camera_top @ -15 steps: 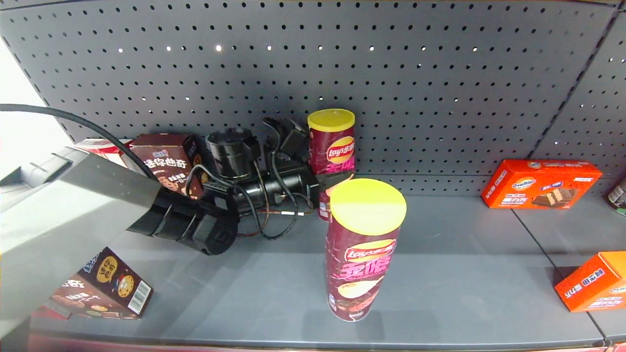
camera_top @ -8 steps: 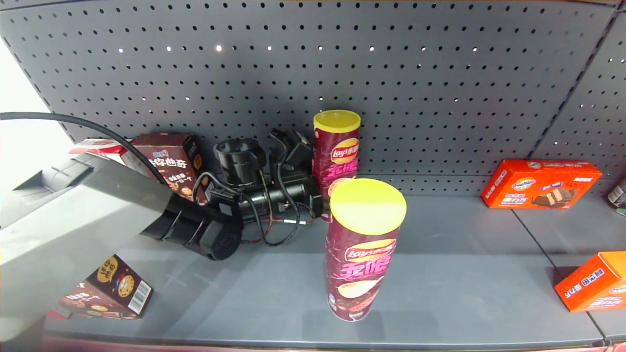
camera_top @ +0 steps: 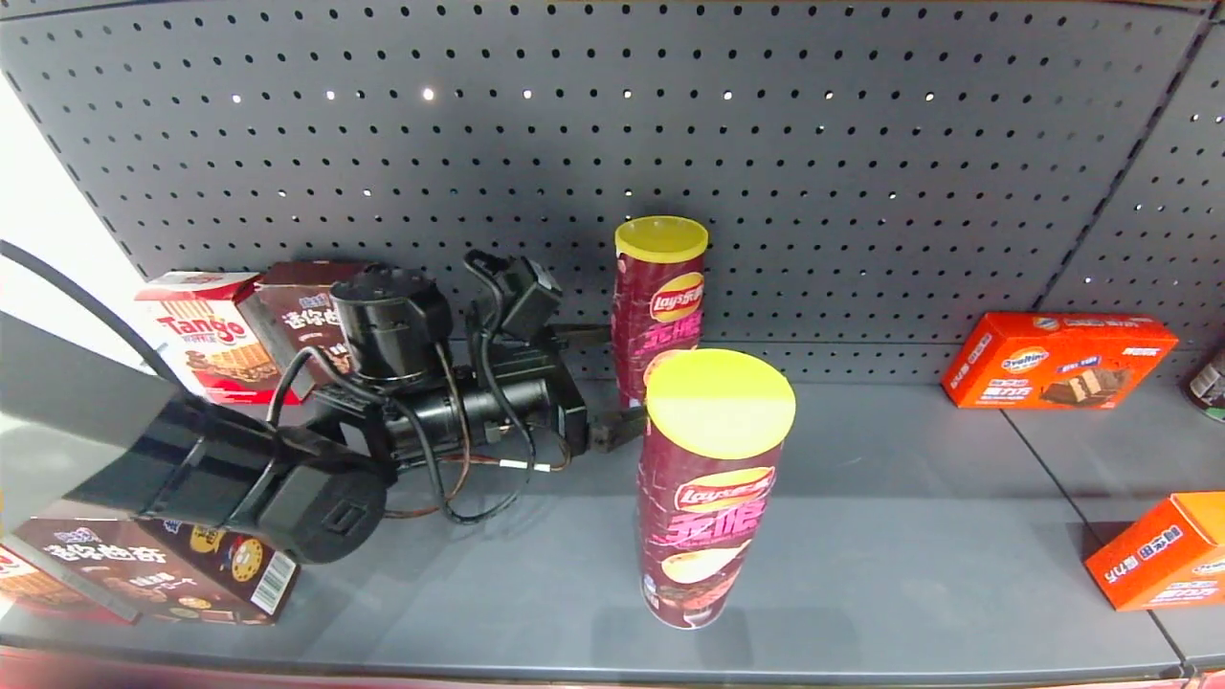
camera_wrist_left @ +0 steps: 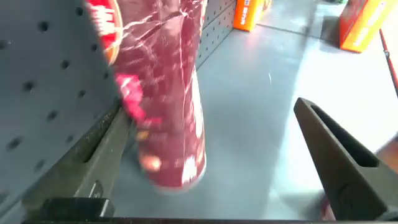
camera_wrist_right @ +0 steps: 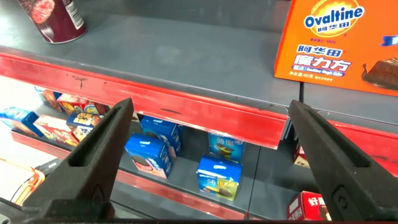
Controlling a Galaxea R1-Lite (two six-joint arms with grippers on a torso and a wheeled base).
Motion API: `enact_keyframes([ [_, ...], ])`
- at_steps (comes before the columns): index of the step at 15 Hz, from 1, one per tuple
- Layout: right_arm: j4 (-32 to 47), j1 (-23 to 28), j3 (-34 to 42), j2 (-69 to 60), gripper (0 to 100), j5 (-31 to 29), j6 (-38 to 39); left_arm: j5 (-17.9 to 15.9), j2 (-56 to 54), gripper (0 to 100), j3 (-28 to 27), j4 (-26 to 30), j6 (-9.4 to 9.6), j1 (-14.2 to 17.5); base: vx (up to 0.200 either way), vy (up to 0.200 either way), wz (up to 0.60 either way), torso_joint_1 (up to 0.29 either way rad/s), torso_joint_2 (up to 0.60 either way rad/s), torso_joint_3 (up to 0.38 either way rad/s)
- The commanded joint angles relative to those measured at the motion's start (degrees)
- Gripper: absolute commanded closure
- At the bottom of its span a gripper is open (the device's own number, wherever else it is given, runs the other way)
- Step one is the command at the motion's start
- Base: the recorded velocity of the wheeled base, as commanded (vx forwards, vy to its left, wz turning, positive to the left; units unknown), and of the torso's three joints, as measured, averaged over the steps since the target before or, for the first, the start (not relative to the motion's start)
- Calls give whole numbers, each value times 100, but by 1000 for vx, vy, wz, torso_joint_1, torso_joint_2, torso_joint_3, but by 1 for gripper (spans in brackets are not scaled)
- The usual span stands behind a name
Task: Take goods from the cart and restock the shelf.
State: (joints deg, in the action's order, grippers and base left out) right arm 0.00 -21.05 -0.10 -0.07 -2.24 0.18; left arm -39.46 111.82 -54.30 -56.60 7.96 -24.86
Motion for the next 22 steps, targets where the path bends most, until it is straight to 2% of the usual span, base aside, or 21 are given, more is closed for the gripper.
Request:
enact_keyframes([
  [1, 0, -4, 1, 7, 0, -4, -1, 263, -530, 0, 525, -26, 65, 7, 0, 0, 0, 0, 0, 0],
  [2, 0, -4, 1, 7, 0, -4, -1, 413, -574, 0, 631, -35, 65, 7, 0, 0, 0, 0, 0, 0],
  [4, 0, -4, 1, 7, 0, -4, -1, 1063, -609, 0, 684, 18, 65, 7, 0, 0, 0, 0, 0, 0],
  [8, 0, -4, 1, 7, 0, -4, -1, 1687, -548, 0, 499, 44, 56, -19, 0, 0, 0, 0, 0, 0],
  [13, 0, -4, 1, 7, 0, -4, -1, 2153, -319, 0, 121, 61, 56, -2, 0, 0, 0, 0, 0, 0],
  [22, 0, -4, 1, 7, 0, -4, -1, 2434, -152, 0, -90, 105, 48, 121, 0, 0, 0, 0, 0, 0],
])
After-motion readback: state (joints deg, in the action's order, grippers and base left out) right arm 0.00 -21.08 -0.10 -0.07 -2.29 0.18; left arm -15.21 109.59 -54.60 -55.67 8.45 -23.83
